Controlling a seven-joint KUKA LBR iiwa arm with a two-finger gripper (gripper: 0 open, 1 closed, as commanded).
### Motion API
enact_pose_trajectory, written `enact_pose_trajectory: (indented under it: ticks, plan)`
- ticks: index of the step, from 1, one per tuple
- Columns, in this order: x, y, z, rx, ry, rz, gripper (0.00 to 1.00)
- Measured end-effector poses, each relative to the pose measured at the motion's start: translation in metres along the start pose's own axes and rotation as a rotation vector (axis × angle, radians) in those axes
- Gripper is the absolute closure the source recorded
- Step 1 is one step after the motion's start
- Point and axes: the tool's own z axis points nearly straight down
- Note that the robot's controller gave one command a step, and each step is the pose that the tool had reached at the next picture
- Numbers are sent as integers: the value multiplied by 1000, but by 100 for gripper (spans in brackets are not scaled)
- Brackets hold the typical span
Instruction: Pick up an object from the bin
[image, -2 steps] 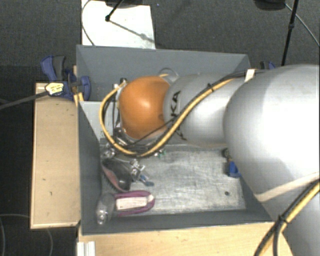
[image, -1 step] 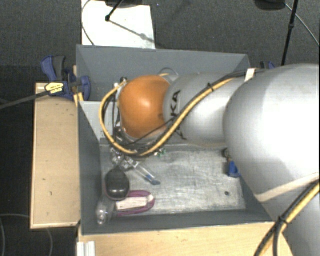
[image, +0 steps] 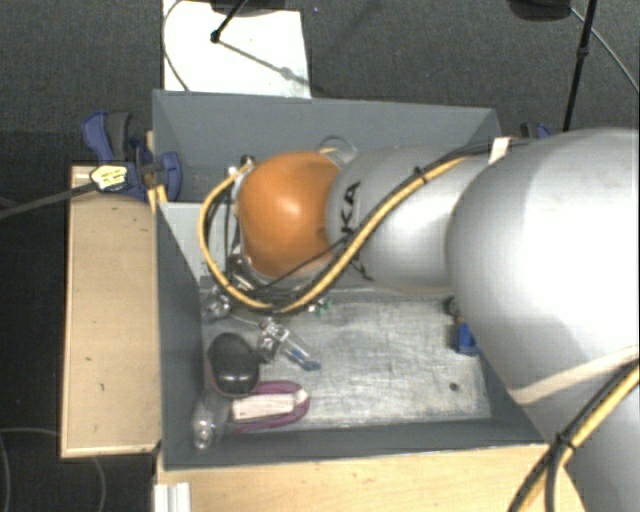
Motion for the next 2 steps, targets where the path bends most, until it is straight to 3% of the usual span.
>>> enact_pose_trajectory:
  ticks: [1, 2]
  plan:
    - [39, 55, -6, 17, -22, 391, 0]
    - [41, 54, -5, 17, -16, 393, 100]
